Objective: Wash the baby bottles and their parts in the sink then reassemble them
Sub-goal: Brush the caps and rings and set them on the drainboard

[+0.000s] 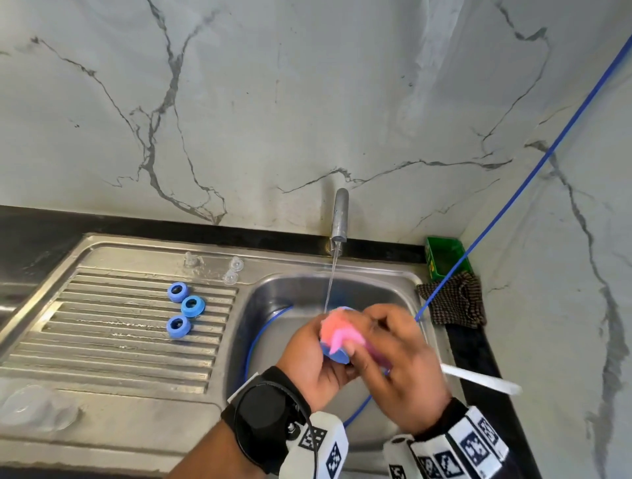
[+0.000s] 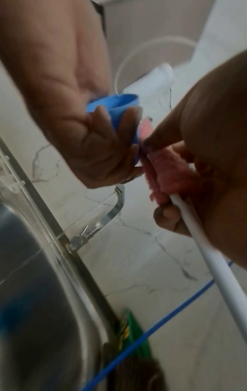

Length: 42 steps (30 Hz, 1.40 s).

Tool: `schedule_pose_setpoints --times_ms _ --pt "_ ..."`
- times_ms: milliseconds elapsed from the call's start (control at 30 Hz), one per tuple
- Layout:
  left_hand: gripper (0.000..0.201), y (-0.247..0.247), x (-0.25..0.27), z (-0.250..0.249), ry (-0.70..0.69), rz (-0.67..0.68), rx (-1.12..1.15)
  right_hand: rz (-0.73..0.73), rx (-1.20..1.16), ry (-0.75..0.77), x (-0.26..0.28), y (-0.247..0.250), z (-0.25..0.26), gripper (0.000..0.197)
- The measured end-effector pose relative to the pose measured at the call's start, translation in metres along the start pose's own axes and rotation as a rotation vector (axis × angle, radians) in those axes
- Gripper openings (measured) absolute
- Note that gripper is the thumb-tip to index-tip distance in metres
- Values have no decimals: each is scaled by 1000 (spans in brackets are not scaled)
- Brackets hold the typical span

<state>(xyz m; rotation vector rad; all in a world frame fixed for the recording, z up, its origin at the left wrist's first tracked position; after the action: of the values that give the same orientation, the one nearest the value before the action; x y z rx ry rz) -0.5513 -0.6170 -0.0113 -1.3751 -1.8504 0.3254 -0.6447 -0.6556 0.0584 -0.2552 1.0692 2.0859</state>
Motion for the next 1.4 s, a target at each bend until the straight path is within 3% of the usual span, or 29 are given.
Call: schedule_pose_setpoints --times_ms 67,100,233,333,367,467,500,600,733,867,967,1000,1100,1233,1333,1400 --pt "29 2 -1 3 25 -22 -17 -126 -14 -131 -6 15 -15 37" --pt "27 5 -2 4 18 -34 -3 -125 -19 -124 -6 12 -13 37" --pt "28 11 7 1 1 -31 64 79 -7 166 1 -12 21 32" --pt "37 13 10 -1 14 -37 21 -104 -9 -10 -11 7 1 32" --pt "40 15 10 -1 18 -34 16 -107 -7 -2 -11 4 2 32" --pt "49 19 18 -2 62 -34 39 65 21 193 -1 -22 31 33" --pt "48 22 18 -1 66 -21 40 70 43 181 0 -21 28 34" --pt "40 27 14 -7 28 7 -27 -114 43 -4 -5 -3 11 38" --pt "52 39 19 -10 78 30 4 31 73 169 2 -29 35 40" --pt "43 53 17 -20 19 45 12 -131 61 -16 -13 -24 21 39" --pt "39 66 18 -26 48 28 34 48 72 163 -10 -56 48 37" --pt "36 68 18 -28 45 45 34 52 97 158 -11 -57 46 35" --pt "33 72 17 -30 15 86 -17 -142 65 -32 -22 -43 28 35" --pt "40 78 18 -27 46 92 -35 28 120 143 -17 -63 48 37" --pt "38 73 20 -27 20 101 -53 -125 116 -7 -24 -43 31 39" --pt "42 75 19 -27 -8 64 -37 -95 112 52 -23 -47 38 40"
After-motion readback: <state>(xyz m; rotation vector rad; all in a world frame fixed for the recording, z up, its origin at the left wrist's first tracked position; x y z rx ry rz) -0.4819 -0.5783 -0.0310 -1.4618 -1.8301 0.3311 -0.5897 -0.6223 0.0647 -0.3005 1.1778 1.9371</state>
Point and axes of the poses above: each hand's wrist, its own x-axis away from the middle knuckle, its own y-axis out of the back of the hand, z = x × y, the point moved 8 cm from there along -x, towards the middle knuckle, and after that the axes turned 9 degrees about -x, right-handed, at the moved point
